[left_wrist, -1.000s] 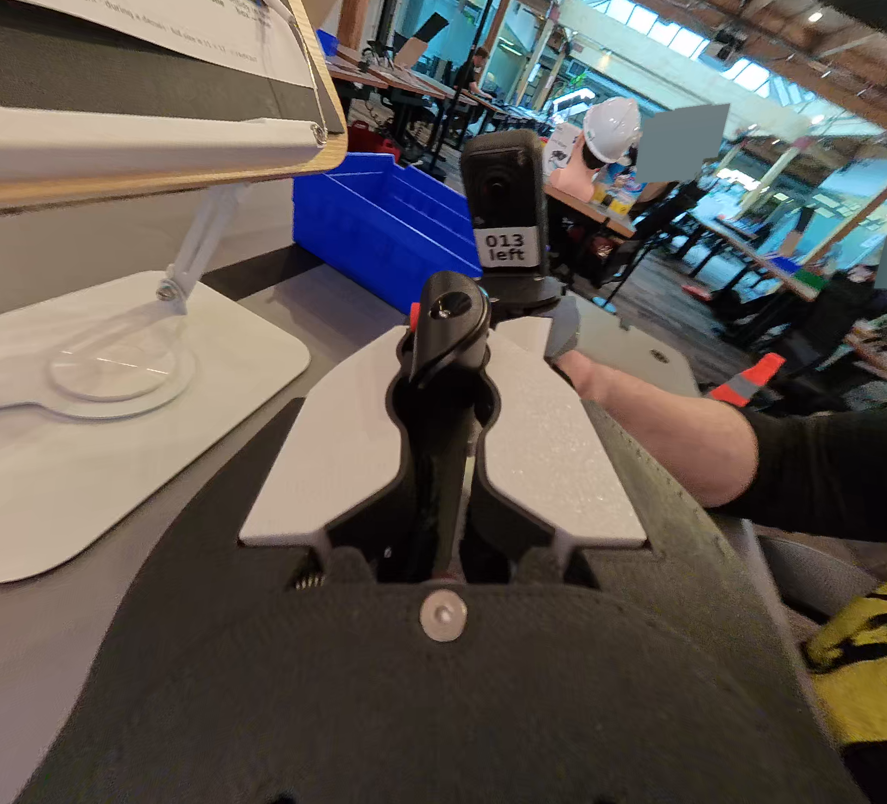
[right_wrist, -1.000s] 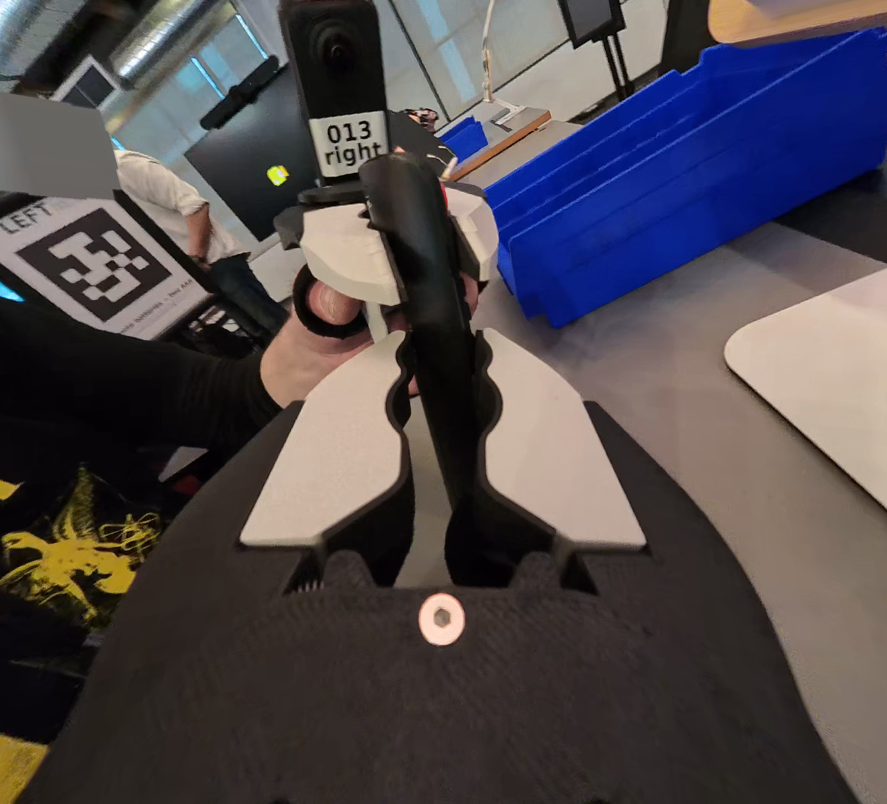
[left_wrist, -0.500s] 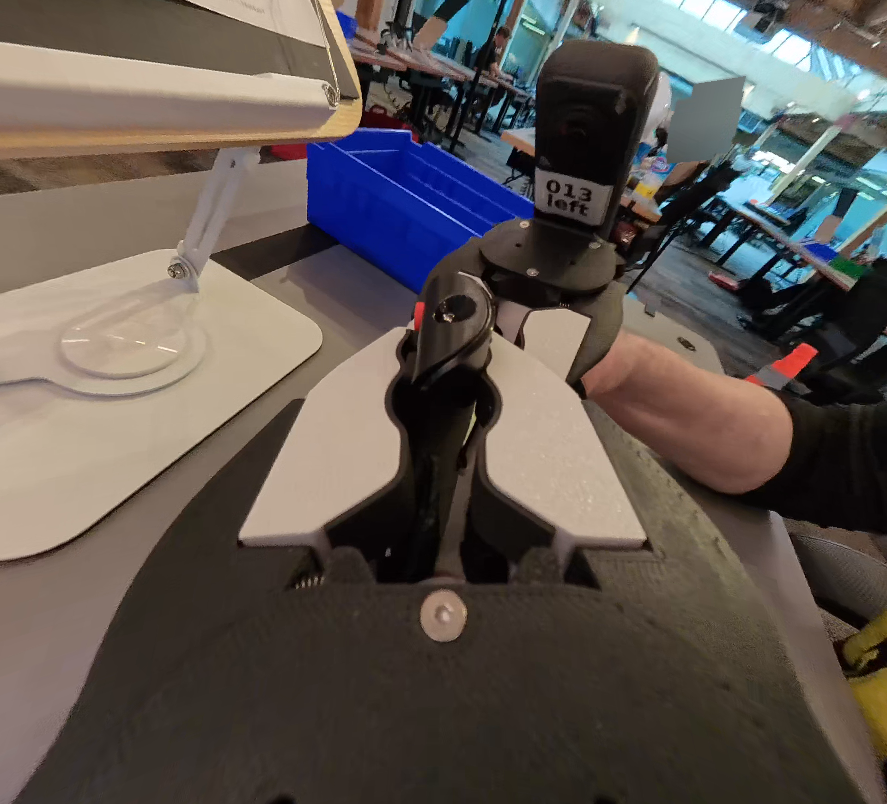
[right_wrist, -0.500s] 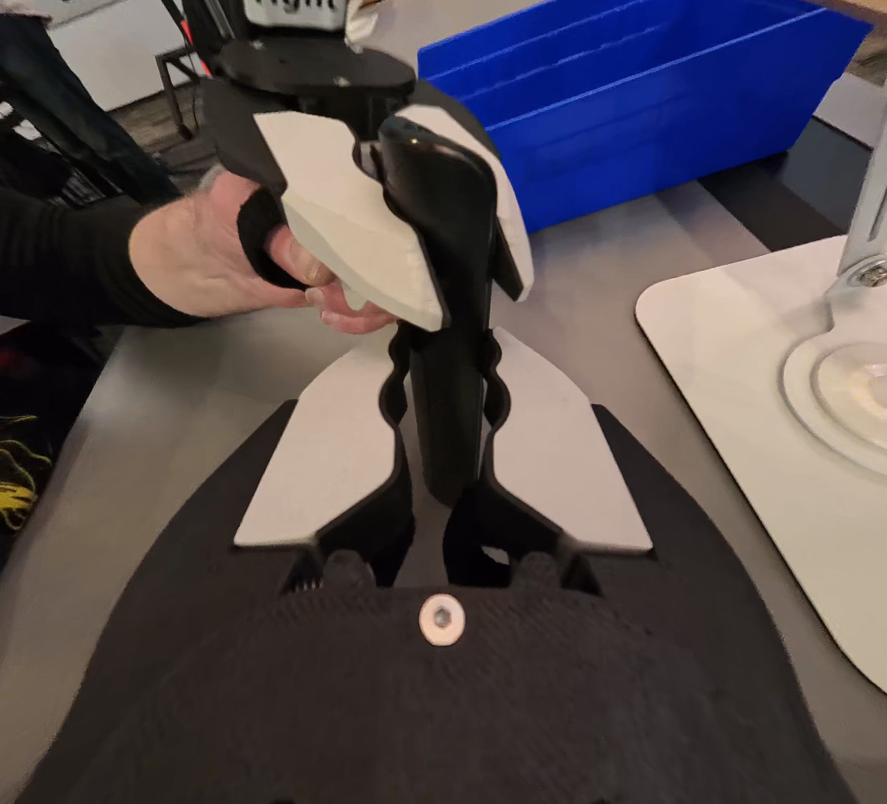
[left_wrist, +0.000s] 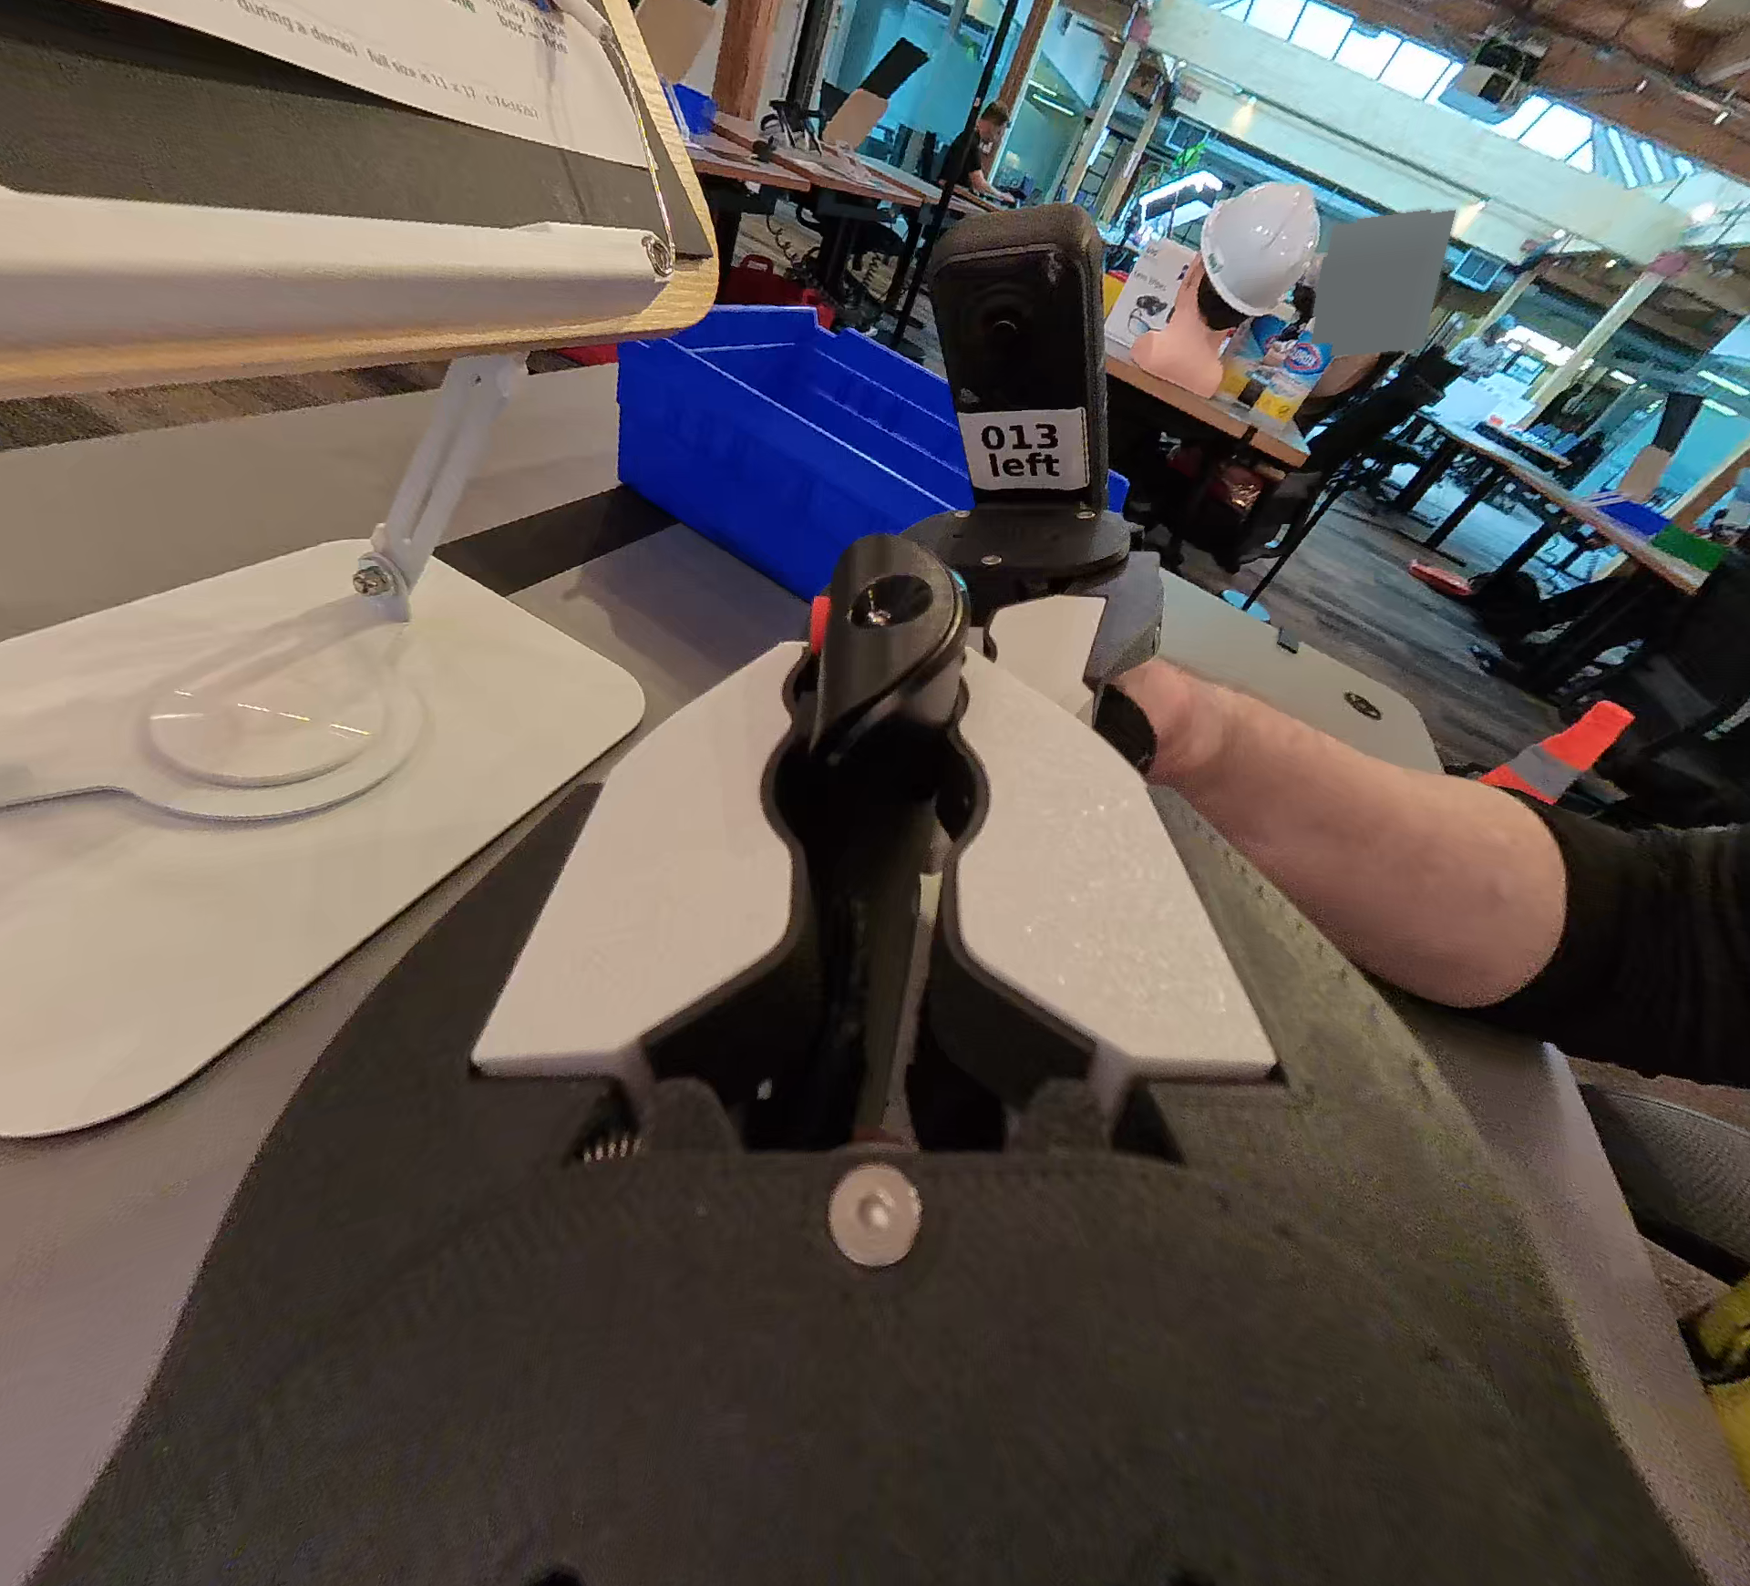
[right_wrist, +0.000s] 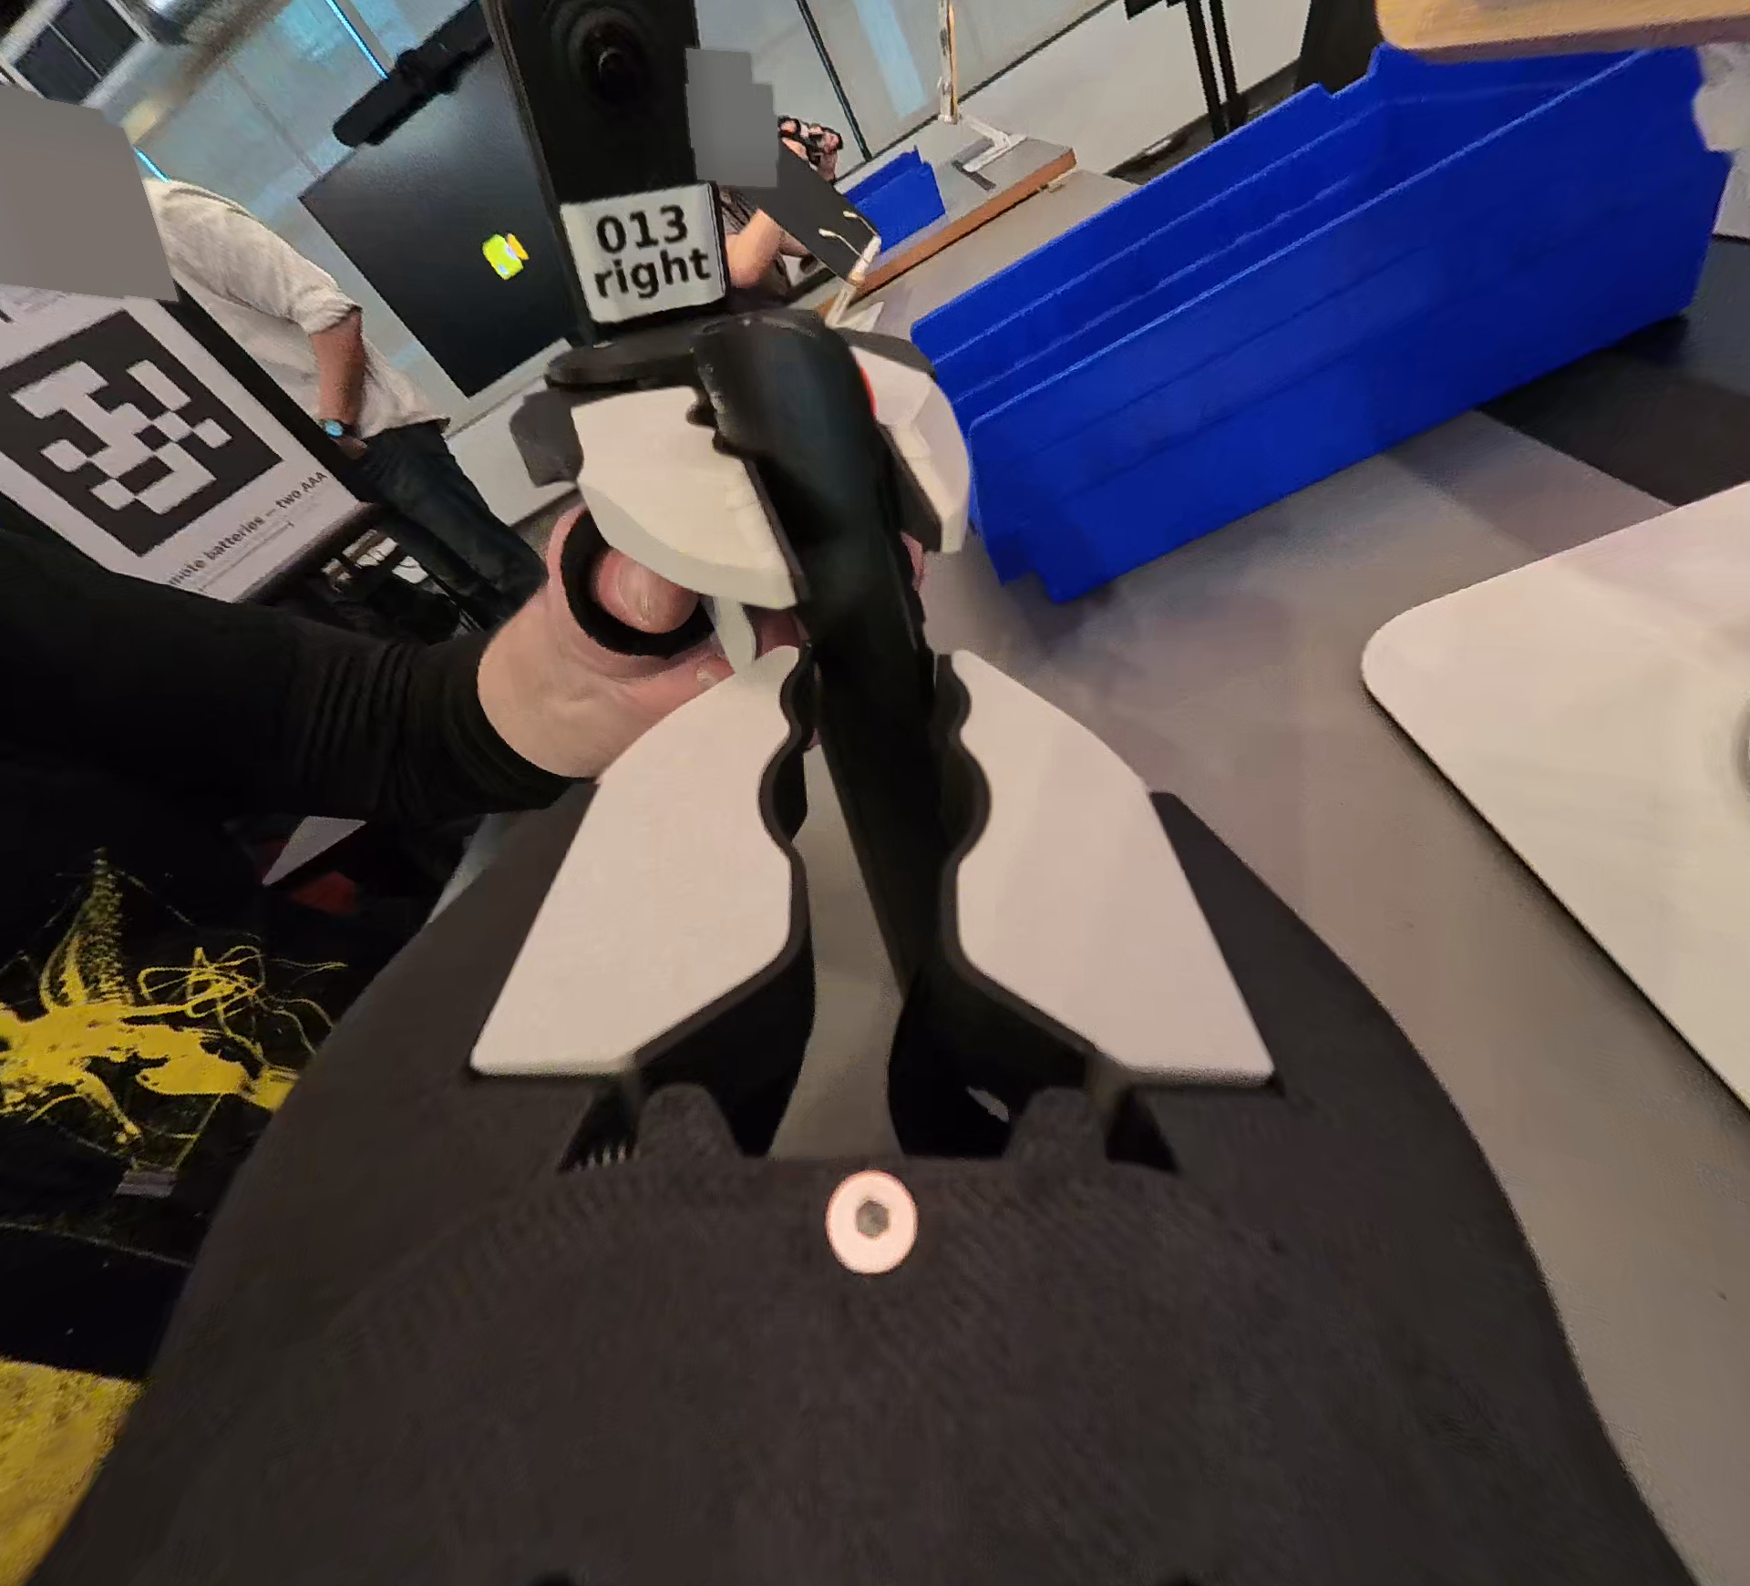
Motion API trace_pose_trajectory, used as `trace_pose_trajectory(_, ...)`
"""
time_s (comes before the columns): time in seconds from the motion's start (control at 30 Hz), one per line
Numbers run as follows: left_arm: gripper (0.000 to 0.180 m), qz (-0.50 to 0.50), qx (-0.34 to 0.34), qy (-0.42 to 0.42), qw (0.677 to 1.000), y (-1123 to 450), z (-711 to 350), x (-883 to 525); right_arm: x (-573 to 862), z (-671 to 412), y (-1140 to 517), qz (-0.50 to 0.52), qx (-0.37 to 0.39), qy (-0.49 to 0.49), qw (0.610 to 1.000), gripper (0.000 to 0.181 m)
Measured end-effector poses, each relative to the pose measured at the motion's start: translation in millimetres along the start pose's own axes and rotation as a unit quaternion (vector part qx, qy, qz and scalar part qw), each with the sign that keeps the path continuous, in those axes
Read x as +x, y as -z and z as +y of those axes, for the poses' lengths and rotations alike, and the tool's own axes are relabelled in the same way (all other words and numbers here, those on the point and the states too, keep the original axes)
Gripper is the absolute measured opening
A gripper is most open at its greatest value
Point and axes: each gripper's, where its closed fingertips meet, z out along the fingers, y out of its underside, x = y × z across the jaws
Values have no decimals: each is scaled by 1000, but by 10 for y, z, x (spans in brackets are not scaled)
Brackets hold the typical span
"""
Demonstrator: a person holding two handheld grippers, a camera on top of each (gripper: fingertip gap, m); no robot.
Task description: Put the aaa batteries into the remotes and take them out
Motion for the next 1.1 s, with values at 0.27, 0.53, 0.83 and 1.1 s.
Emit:
trace_pose_trajectory(0.27,22,-28,-19,-21,999,-12,92,-55,66,107,-38,41,-39,-1,998,26)
trace_pose_trajectory(0.53,22,-49,-28,-35,998,-47,146,-103,147,210,-25,87,-99,44,990,27)
trace_pose_trajectory(0.83,23,-52,14,10,999,23,48,-217,217,237,-45,143,-138,118,973,34)
trace_pose_trajectory(1.1,23,-47,100,86,990,296,-233,-438,208,349,5,124,-165,119,971,25)
